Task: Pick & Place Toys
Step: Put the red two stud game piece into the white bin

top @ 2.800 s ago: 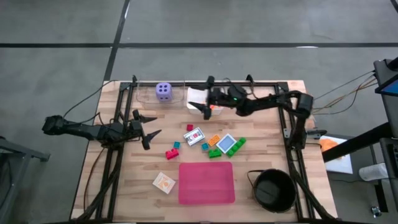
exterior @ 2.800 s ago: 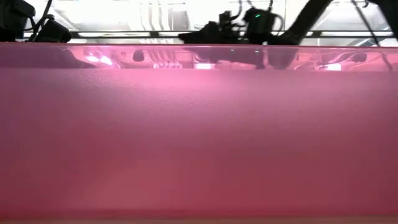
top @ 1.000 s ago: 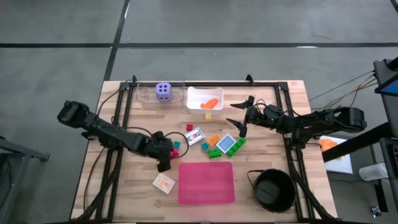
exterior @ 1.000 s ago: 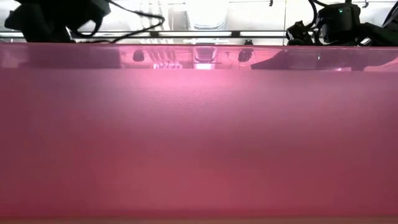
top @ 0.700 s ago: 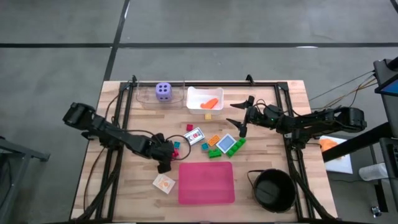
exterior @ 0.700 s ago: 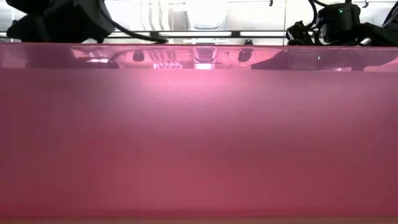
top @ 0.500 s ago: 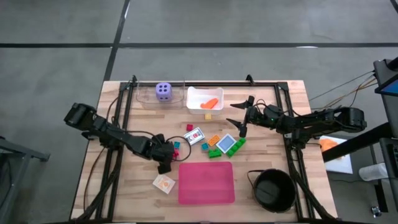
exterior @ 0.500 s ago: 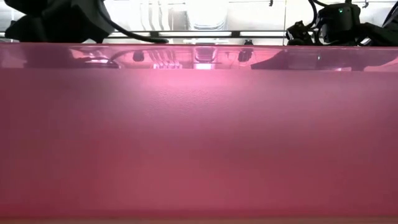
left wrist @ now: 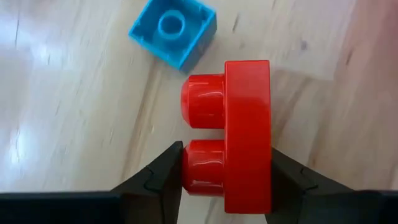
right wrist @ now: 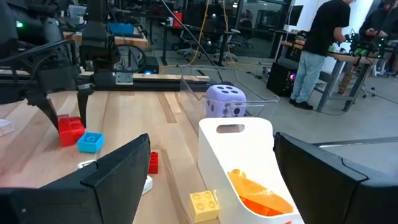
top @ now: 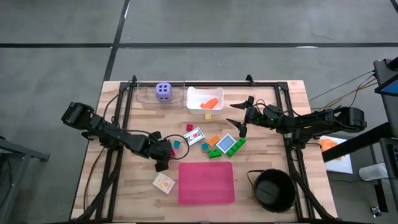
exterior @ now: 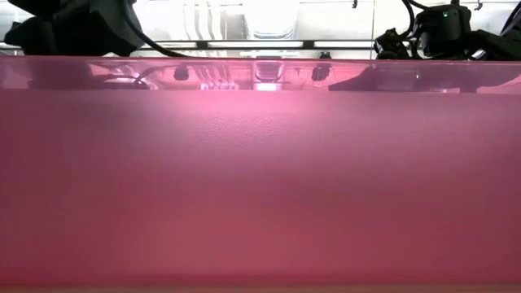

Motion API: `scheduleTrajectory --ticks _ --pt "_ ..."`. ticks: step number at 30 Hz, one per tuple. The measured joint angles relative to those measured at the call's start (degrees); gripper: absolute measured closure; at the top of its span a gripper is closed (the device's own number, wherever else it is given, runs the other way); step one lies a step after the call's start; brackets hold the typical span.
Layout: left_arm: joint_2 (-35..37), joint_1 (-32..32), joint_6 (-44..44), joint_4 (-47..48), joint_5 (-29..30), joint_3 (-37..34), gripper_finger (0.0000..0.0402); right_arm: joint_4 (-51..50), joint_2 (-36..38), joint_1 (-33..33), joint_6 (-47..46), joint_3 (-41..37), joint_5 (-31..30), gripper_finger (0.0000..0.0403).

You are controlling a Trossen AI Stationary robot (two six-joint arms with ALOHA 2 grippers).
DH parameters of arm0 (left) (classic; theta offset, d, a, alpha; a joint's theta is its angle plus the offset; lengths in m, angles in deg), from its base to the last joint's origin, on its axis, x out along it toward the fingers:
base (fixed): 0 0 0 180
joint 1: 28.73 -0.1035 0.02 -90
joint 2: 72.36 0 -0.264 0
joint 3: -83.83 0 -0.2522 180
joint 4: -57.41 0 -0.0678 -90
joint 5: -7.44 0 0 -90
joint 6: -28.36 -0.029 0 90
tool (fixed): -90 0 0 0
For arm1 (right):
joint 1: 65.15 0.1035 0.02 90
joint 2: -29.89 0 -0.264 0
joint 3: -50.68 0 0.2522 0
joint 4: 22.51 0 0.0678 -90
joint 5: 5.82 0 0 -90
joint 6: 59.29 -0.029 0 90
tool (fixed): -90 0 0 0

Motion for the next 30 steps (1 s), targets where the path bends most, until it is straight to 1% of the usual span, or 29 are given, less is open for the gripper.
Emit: scheduleTrajectory --ticks 4,6,8,11,14,17,19,21,24,30 --pt "4.2 0.0 -0.7 -0.1 0.4 -0.4 0.0243 0.0 0.0 0.0 -0.2 0.0 0.0 0.0064" --pt "6.6 0.0 -1.7 -1.4 3.2 -1.0 0.0243 0.0 0.0 0.0 -0.2 0.0 0.0 0.0064" --pt "9.3 0.0 -3.3 -6.3 6.7 -2.8 0.0243 0.0 0.0 0.0 -0.2 0.0 0.0 0.0064" --pt "13.0 -0.7 -8.5 -22.7 10.1 -8.4 0.0243 0.1 -0.1 0.0 -0.2 0.0 0.0 0.0064" --pt "15.3 -2.6 -14.7 -43.3 10.4 -15.6 0.0243 0.2 -0.4 0.0 -0.2 0.0 0.0 0.0064" --pt "15.9 -6.2 -18.3 -60.6 9.2 -21.7 0.0243 0.4 -1.2 0.0 -0.2 0.0 0.0 0.0064" --pt "15.6 -9.6 -18.5 -67.7 7.1 -24.2 0.0243 0.9 -1.9 0.0 -0.2 0.0 0.0 0.0064" --pt "15.1 -13.4 -18.6 -70.6 3.6 -25.0 0.0243 1.9 -2.9 0.0 -0.2 0.1 0.0 0.0064" --pt "14.1 -18.2 -20.0 -70.7 -1.6 -24.3 0.0243 3.9 -4.6 0.0 -0.2 0.1 0.0 0.0064" --pt "12.0 -24.9 -26.3 -69.7 -7.5 -19.3 0.0243 8.1 -8.3 0.0 0.0 0.2 0.0 0.0064"
